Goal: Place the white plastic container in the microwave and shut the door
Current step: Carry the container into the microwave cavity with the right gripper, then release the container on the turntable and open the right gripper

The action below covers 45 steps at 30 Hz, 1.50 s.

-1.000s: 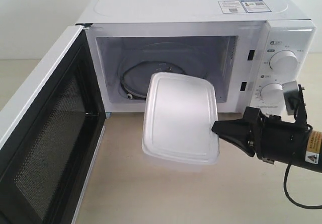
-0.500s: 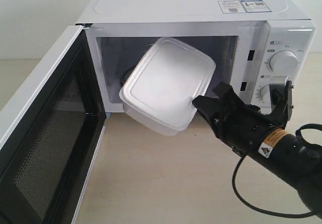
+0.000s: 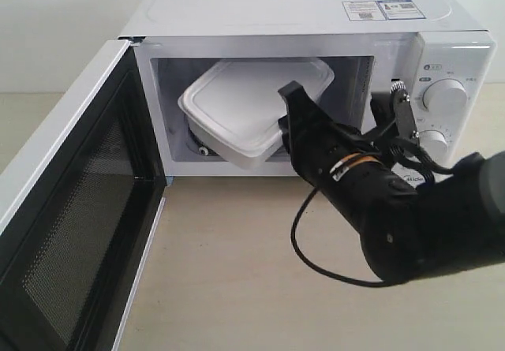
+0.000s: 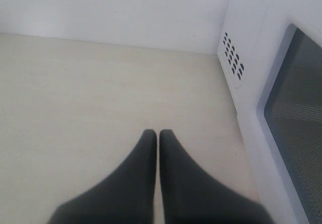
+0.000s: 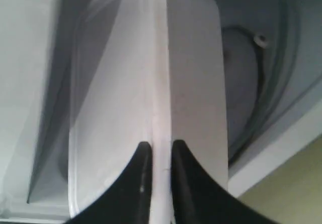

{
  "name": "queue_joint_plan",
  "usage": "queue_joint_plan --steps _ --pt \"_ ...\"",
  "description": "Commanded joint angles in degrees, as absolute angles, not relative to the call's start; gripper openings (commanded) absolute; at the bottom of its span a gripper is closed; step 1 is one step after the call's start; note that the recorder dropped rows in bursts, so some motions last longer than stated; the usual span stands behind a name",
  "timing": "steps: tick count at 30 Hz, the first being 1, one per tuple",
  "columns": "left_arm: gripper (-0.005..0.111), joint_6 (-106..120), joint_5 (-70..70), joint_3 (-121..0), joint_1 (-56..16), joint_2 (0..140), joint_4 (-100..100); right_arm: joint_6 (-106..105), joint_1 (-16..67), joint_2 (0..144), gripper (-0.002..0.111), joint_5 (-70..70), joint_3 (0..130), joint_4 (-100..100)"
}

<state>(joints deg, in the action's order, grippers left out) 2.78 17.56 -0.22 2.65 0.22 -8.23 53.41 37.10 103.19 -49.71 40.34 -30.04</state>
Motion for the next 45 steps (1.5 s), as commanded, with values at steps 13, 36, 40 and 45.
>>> queue_joint_plan --steps 13,36,40,45 --pt "0.004 2.58 17.58 0.00 2.74 0.00 -8.12 38.75 37.20 103.38 0.000 -41.91 51.90 -48.64" --pt "0.004 2.58 17.58 0.00 2.74 0.00 -8.12 55.40 37.20 114.01 0.020 -42.57 60.35 -41.01" --pt "0.004 2.58 17.58 0.00 2.74 0.00 -8.12 53.54 37.20 114.01 0.029 -41.79 60.62 -41.38" --pt "0.004 2.58 17.58 0.00 2.74 0.00 -8.12 53.31 37.20 113.25 0.017 -40.96 60.62 -40.77"
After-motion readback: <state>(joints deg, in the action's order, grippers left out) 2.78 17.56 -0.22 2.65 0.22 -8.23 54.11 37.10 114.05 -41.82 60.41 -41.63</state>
